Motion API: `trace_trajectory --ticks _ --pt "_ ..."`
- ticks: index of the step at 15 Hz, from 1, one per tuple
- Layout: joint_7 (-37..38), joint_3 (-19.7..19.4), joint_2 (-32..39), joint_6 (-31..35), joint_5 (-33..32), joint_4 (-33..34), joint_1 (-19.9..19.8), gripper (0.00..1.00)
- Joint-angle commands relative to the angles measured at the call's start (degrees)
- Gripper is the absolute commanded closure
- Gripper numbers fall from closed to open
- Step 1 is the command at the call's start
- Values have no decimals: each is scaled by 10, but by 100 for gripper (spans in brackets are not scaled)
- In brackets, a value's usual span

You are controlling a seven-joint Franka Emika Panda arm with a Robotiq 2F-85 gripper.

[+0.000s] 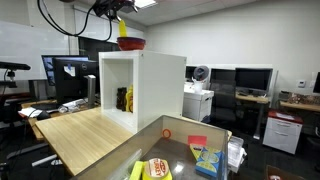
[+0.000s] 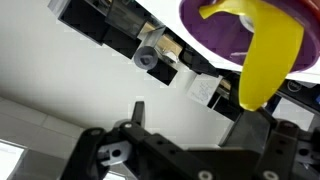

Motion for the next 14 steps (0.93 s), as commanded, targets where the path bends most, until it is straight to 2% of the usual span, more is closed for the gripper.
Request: trace_trajectory --ticks 1,7,14 --pt "49 11 21 -16 4 31 -47 0" --pt "122 7 67 -16 1 75 -118 0" --pt "220 0 180 -27 -15 103 -242 0"
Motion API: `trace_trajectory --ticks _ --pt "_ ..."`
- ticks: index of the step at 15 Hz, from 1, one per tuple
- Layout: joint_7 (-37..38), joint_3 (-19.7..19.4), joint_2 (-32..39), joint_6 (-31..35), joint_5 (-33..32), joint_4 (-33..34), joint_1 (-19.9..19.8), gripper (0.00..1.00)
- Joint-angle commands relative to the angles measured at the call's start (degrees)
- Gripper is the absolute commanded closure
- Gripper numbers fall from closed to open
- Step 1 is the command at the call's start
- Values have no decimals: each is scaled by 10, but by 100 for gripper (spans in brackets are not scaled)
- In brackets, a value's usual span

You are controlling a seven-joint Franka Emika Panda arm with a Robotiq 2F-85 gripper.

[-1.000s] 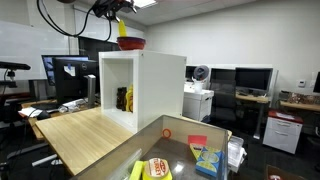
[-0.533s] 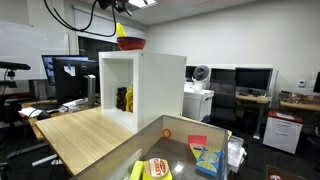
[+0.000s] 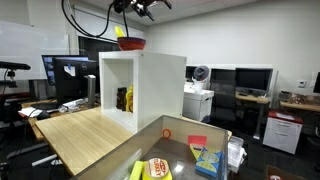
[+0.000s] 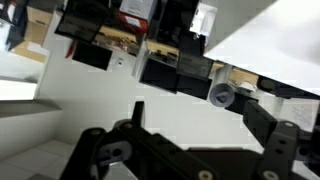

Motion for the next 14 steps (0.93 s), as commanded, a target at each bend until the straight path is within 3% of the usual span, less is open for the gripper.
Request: trace_trajectory --ticks 1,6,8,11,12,14 --pt "67 8 85 -19 -21 34 -74 0" --pt "177 8 170 -66 -92 58 -147 0" --pt "240 25 195 -103 -143 75 -190 0" --pt "317 2 204 -166 -214 86 -188 0" --pt "336 27 206 -188 -227 89 -217 0" --pt "366 28 204 -226 -252 87 -228 0"
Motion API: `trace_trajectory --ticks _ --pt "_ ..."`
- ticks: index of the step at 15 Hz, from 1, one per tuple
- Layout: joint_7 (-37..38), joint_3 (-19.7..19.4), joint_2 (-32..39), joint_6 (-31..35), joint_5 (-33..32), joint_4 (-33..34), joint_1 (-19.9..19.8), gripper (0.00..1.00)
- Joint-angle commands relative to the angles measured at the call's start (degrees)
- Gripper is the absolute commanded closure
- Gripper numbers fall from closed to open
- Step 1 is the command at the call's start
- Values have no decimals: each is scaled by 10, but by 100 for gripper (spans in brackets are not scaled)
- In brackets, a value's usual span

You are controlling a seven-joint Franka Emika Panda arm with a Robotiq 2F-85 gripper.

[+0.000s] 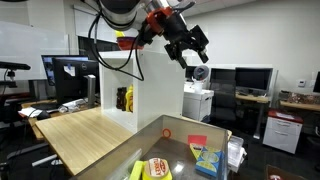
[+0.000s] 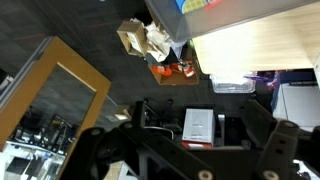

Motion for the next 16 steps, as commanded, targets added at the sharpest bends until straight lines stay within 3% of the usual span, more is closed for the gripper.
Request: trace_trajectory --ticks 1,4,8,16 --pt "63 21 -1 -72 -51 10 -33 0" --pt "107 26 -4 -131 -92 -2 -43 0" --pt "165 29 0 -146 -118 -21 -50 0" --pt "115 30 32 -129 -83 -50 -63 0"
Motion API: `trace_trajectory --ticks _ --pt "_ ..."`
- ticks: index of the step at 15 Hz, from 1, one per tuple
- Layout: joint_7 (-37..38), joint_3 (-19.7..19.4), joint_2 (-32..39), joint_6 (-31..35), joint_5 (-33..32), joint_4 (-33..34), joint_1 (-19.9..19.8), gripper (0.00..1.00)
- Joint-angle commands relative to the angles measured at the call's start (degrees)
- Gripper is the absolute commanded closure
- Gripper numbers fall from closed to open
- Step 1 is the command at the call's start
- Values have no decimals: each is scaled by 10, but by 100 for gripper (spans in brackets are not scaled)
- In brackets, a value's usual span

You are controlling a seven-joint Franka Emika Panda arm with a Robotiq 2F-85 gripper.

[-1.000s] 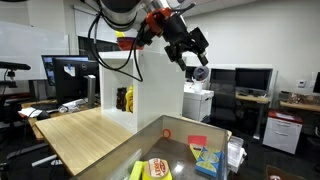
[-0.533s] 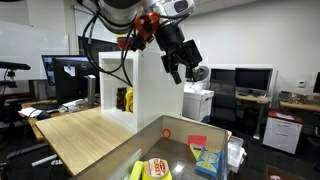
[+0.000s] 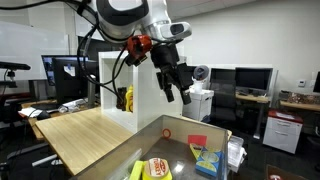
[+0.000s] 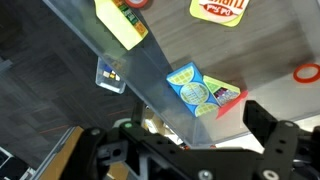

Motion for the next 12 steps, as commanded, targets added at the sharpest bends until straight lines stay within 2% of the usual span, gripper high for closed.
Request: trace_trajectory --ticks 1,3,8,12 --pt "-24 10 15 12 16 -9 -18 0" --pt "7 10 31 -14 23 7 -19 0" --pt "102 12 86 -147 76 73 -18 0" --pt "200 9 120 -180 106 107 -18 0"
